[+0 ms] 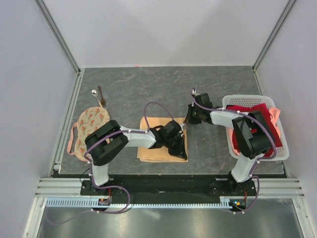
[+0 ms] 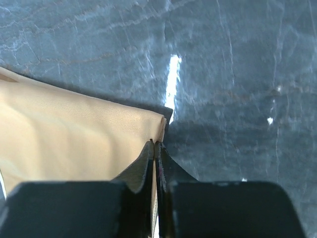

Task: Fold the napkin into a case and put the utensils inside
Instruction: Smooth out the lower triangle-folded napkin at the center of the board.

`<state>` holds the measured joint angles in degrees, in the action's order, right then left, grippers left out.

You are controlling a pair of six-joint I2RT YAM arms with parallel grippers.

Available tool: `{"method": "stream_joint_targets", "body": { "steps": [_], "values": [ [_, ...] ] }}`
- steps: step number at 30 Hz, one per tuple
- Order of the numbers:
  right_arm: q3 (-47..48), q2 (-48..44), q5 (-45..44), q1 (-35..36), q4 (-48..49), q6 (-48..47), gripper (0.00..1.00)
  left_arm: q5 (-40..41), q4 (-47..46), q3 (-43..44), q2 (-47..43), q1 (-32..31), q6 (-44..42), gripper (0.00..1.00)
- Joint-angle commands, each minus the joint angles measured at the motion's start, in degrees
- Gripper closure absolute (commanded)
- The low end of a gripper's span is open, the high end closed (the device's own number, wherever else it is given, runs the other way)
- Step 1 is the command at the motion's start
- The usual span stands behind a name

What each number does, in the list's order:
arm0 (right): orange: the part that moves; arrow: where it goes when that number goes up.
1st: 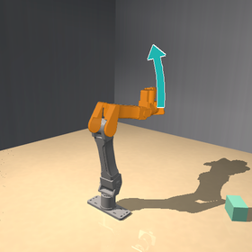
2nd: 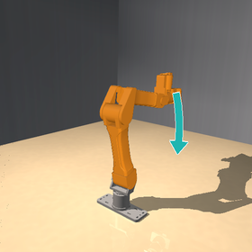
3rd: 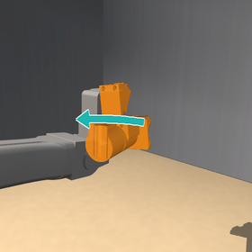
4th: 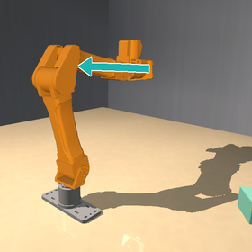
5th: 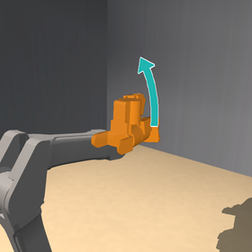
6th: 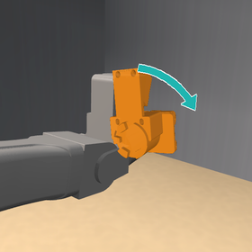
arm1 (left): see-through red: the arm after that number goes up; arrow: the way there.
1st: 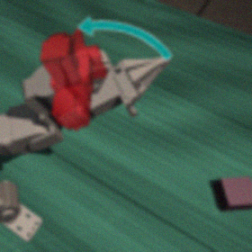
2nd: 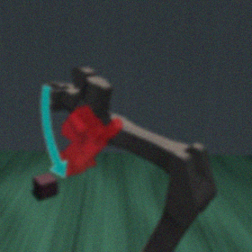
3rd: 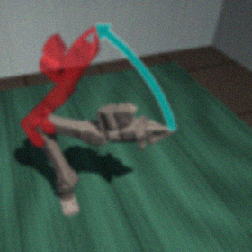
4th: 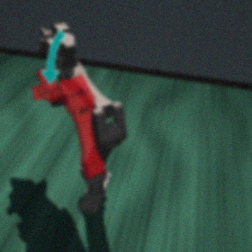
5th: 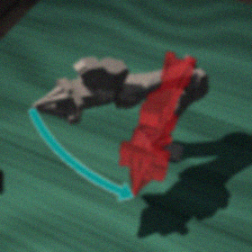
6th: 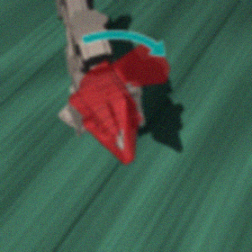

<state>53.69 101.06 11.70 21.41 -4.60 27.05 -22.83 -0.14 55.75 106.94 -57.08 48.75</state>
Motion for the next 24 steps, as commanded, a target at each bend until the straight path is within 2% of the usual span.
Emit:
{"method": "stream_joint_targets", "body": {
  "steps": [1, 6, 8, 9, 12, 13, 16, 20, 24],
  "values": [
    [5.0, 4.7, -2.4, -0.1, 1.7, -5.1, 0.99, -1.0, -2.6, 0.4, 2.3, -0.8, 1.3, 0.92],
    [10.6, 7.1, -0.2, -0.2, -0.5, -6.7, 0.97, -1.3, -1.7, 3.3, 0.5, -0.6, 1.2, 0.91],
    [12.7, 6.5, -0.2, -0.1, -2.1, -7.4, 0.91, -1.3, -1.0, 4.0, -1.6, -0.2, 1.1, 0.86],
    [13.1, 6.2, -0.4, -0.1, -3.6, -7.6, 0.87, -1.5, -0.2, 4.7, -3.0, 0.3, 1.1, 0.78],
    [15.4, 4.3, -1.0, -0.1, -8.0, -8.2, 0.7, -1.8, 1.4, 4.5, -8.8, 2.1, 1.2, 0.61],
    [15.7, 3.0, -1.8, -0.1, -9.2, -8.2, 0.6, -2.0, 1.8, 4.2, -12.1, 2.9, 1.2, 0.6],
    [16.0, -0.4, -5.5, 0.1, -13.5, -8.4, 0.44, -2.6, 2.5, 1.9, -19.1, 6.3, 1.3, 0.57],
    [12.7, -6.1, -7.8, 2.0, -17.9, -8.2, 0.4, -3.3, 5.0, -2.2, -28.3, 12.9, 0.6, 0.57],
    [6.0, -12.3, -4.2, 6.9, -17.3, -5.4, 0.44, -4.1, 8.8, -6.3, -34.0, 23.7, -2.7, 0.58]
  ]
}}
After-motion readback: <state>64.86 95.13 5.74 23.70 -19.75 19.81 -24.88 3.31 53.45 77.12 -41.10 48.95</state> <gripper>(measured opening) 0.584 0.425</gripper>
